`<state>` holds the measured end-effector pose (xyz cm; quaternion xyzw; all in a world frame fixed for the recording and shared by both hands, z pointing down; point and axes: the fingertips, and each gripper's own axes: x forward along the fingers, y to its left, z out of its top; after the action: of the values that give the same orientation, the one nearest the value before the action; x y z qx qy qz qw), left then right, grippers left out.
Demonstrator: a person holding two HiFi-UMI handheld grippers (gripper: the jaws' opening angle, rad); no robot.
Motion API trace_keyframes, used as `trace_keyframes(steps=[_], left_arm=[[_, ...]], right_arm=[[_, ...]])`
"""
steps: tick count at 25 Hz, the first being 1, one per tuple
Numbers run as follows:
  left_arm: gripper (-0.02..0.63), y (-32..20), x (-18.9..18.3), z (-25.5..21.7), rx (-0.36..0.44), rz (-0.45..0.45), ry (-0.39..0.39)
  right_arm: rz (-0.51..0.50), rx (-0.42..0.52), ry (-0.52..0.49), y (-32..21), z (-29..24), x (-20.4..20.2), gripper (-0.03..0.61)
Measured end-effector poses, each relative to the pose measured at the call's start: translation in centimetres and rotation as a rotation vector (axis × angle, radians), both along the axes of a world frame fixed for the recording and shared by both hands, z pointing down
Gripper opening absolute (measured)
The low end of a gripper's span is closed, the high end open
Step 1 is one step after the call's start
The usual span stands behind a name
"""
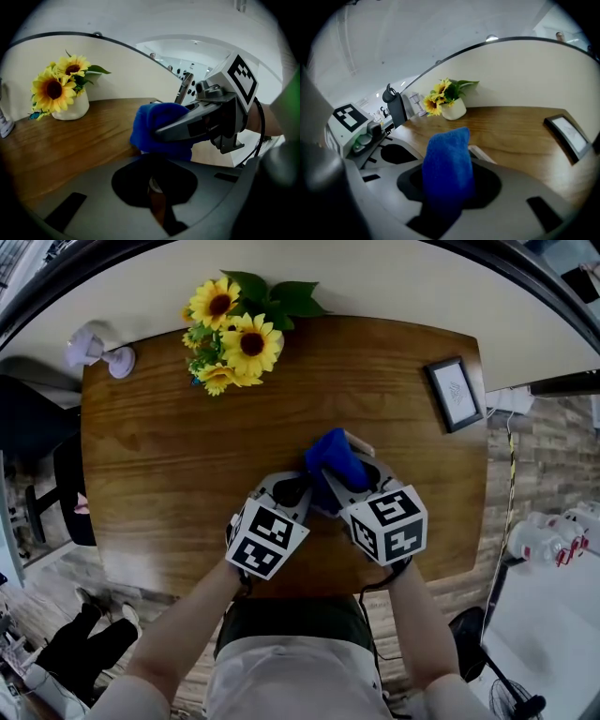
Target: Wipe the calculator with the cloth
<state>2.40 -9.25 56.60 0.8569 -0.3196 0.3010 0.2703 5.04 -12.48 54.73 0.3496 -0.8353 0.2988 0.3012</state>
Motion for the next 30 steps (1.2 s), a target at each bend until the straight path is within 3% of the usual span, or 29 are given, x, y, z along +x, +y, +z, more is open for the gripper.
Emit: trace_keyframes(steps=[7, 12, 15, 18, 24, 30], left_arm=[[0.003, 0.1, 0.0, 0.0, -0.009, 0.001, -0.005], [0.003, 0.1, 0.0, 0.0, 0.026, 0.016, -0.028], [0.003, 0.1, 0.1, 0.0, 0.02, 0.013, -0.022], [0.003, 0.1, 0.1, 0.0, 0.003, -0.001, 0.001], [0.003, 0.1, 0.0, 0.0, -0.012, -0.003, 0.019], [0.003, 0.0, 0.0, 0.1, -0.023, -0.018, 0.048]], right_arm=[[0.08, -0.023, 0.044, 1.9, 0.8, 5.1, 0.143], [0.107, -0.073, 0.17, 3.8, 2.4, 9.1, 0.137], [0.131, -0.086, 0.164, 4.5, 2.5, 10.1, 0.137], [0.114, -0.029, 0.126, 3.7, 0.5, 8.6, 0.135], [0.089, 0.063, -0.044, 0.7, -3.7, 2.2, 0.137], [0.085, 0.005, 0.003, 1.1, -0.7, -0.2, 0.137]])
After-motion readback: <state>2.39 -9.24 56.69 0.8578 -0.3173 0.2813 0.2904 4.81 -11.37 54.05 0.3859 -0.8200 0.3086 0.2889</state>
